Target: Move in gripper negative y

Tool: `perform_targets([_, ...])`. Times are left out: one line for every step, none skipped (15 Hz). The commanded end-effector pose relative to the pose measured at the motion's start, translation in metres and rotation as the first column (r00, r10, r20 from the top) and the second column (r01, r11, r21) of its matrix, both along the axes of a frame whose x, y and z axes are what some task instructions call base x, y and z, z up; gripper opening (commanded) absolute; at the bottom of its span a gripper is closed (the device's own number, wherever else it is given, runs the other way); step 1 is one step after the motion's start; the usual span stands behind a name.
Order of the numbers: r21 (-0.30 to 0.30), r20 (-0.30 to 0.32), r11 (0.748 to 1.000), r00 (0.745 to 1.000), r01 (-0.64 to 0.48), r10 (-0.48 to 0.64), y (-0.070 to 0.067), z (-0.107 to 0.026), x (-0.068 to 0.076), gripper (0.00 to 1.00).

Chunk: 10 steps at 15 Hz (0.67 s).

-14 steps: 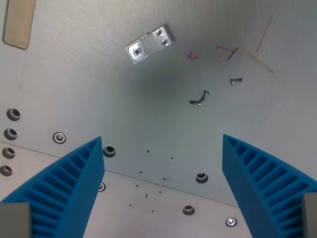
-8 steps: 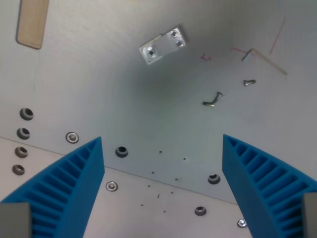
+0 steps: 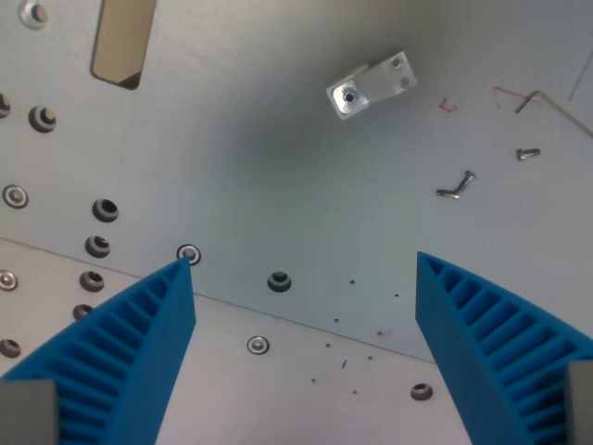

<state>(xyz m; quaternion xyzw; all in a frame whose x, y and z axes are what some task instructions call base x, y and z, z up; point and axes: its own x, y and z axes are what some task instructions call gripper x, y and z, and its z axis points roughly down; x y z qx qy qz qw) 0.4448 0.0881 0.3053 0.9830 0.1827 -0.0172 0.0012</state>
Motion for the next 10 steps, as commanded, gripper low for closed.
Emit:
perform_targets([0.004, 0.029, 1.0, 0.999, 0.015, -0.015, 0.011, 0.004, -0.013, 1.0])
perform_targets([0.004, 0.029, 1.0, 0.999, 0.015, -0.015, 0.016, 0.004, -0.015, 1.0])
perform_targets([0.004, 0.029, 1.0, 0.999, 0.015, -0.015, 0.02, 0.004, -0.017, 1.0])
perform_targets([0.004, 0.029, 1.0, 0.999, 0.015, -0.015, 0.025, 0.004, -0.018, 1.0])
perform_targets([0.004, 0.029, 1.0, 0.999, 0.015, -0.015, 0.03, 0.004, -0.02, 1.0])
perform_targets([0.004, 0.029, 1.0, 0.999, 0.015, -0.015, 0.034, 0.004, -0.022, 1.0])
perform_targets([0.004, 0.029, 1.0, 0.999, 0.015, -0.015, 0.039, 0.004, -0.023, 1.0])
perform_targets([0.004, 0.029, 1.0, 0.999, 0.015, -0.015, 0.044, 0.004, -0.025, 1.0])
perform_targets([0.004, 0.029, 1.0, 0.999, 0.015, -0.015, 0.048, 0.004, -0.027, 1.0])
perform_targets([0.004, 0.029, 1.0, 0.999, 0.015, -0.015, 0.053, 0.004, -0.029, 1.0])
